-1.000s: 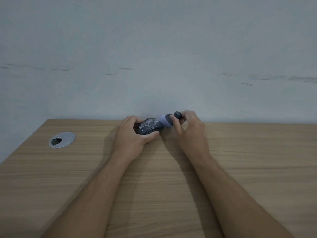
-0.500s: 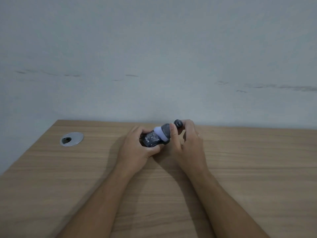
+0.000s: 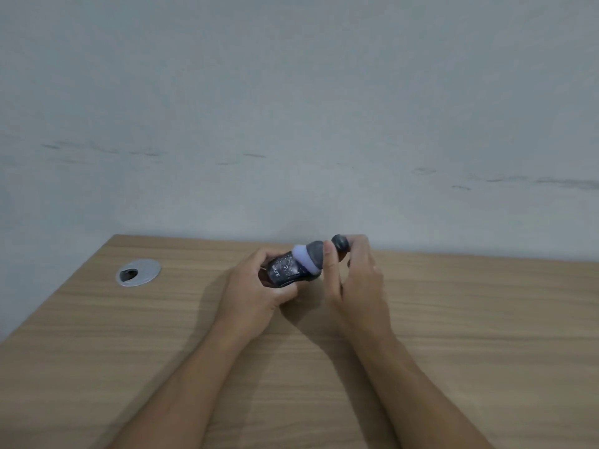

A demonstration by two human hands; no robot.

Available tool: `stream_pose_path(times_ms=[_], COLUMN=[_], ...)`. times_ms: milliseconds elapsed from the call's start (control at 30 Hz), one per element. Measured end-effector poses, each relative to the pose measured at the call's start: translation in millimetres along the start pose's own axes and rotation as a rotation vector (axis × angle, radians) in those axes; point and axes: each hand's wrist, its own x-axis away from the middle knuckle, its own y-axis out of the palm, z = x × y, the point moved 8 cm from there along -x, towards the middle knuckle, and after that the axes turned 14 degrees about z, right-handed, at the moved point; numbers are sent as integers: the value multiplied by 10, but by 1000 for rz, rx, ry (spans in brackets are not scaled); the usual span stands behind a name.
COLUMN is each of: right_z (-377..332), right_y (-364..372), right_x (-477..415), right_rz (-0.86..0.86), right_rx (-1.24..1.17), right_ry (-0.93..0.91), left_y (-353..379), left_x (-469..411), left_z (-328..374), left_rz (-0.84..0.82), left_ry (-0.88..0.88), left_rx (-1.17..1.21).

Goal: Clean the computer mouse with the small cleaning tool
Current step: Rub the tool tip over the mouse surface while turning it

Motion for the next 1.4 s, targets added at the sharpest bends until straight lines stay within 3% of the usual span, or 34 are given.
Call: stream_pose_path(times_ms=[233,333,533,900,1133,1400], right_z=[355,385,132,163,199,164], right_y=[228,138,170,84,181,115], right_x=[-124,-176,-117,-140,-112,-131], right_rz=[-60,28,-24,69,-29,32], right_rx=[120,27,-45,-25,4,-17], right_ry=[83,142,-13,-2,-2,5], left_y=[26,52,69,61,42,54], left_x=[-83,-124,-188,-211,-235,-223], left_z=[38,26,-28,-72,-93,-63], left_rz=[-14,-23,-42,-19,-10,-32], left_ry=[14,19,-7,-13,-29,-4], left_rx=[89,82,94,156,199,155])
